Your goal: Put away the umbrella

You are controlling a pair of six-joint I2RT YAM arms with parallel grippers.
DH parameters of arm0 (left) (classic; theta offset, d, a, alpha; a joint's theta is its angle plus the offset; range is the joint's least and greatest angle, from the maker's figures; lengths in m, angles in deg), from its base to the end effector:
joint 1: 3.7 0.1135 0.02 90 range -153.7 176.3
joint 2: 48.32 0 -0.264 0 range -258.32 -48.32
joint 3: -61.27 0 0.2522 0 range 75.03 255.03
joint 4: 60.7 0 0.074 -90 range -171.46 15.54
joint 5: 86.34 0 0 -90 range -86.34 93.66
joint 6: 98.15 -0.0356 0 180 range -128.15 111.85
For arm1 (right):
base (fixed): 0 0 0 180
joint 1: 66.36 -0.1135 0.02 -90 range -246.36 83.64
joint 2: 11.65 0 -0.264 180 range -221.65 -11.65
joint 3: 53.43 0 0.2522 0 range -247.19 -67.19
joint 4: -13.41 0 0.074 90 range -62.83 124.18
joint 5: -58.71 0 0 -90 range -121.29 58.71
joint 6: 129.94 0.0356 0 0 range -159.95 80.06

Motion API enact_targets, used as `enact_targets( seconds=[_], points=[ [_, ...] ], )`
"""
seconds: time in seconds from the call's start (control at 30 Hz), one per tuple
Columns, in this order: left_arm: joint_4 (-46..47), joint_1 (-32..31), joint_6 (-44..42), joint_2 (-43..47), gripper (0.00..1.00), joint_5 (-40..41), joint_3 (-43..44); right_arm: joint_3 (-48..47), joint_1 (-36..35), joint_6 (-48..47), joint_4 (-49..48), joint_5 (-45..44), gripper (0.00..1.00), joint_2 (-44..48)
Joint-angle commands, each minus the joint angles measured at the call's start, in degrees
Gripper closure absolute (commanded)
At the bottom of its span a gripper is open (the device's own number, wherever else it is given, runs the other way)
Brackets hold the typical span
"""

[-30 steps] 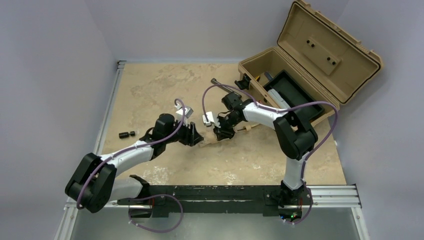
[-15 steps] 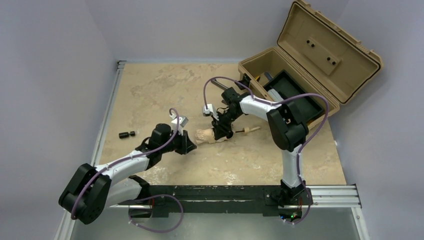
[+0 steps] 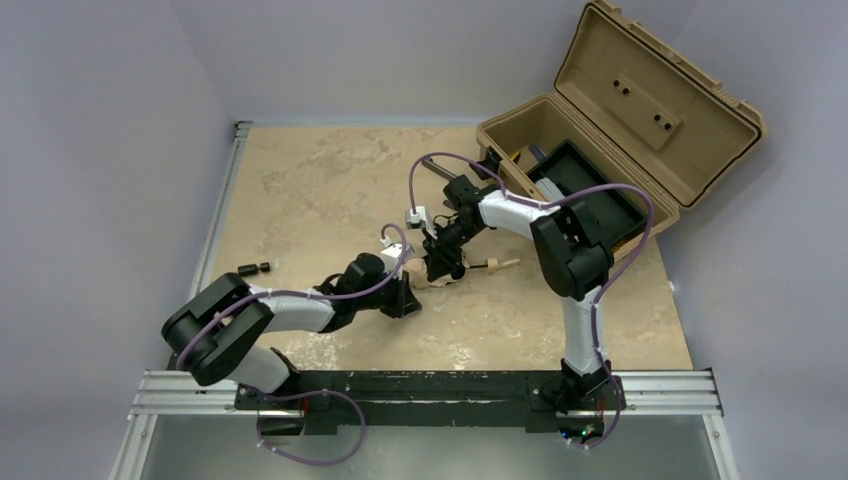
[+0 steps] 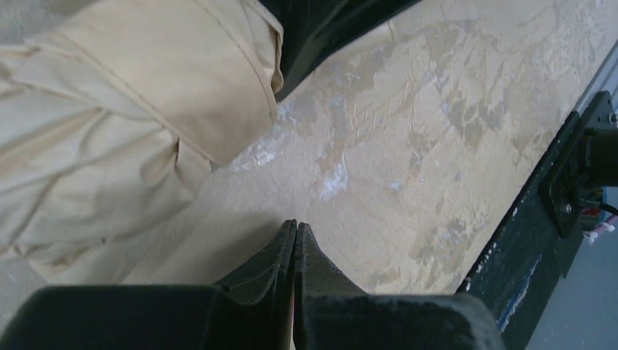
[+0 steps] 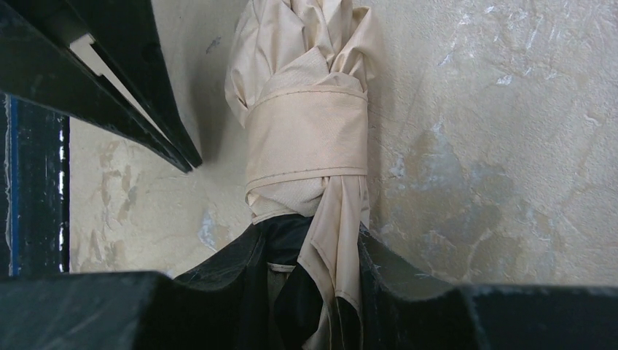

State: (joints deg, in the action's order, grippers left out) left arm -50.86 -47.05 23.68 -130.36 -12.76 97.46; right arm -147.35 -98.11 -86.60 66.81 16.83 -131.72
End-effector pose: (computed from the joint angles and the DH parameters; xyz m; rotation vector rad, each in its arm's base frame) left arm 0.1724 -0.1766 0.1304 0.4106 2.3372 -1.0060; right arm 0.3231 0.2311 0.1347 -1.7485 1.9734 1.1350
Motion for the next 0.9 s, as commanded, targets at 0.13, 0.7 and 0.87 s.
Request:
enact_targets(
  seconds=[0.13,0.7,0.87],
  points=[
    [7.96,-0.94,4.44,-5.08,1.00,10.89,5.49,5.54,-1.32,0.35,6.88,-11.01,1.00,-8.21],
    [-7.49,-2.96,9.65,-13.75,1.00,31.74,13.97,5.71,-1.24,-0.03,6.74,-11.02,1.00,-8.10],
    [-4.92,-2.99,4.70,-1.69,1.00,22.17,8.40,6.05,-1.27,-0.76,6.39,-12.16,0.98,-7.16]
  ],
)
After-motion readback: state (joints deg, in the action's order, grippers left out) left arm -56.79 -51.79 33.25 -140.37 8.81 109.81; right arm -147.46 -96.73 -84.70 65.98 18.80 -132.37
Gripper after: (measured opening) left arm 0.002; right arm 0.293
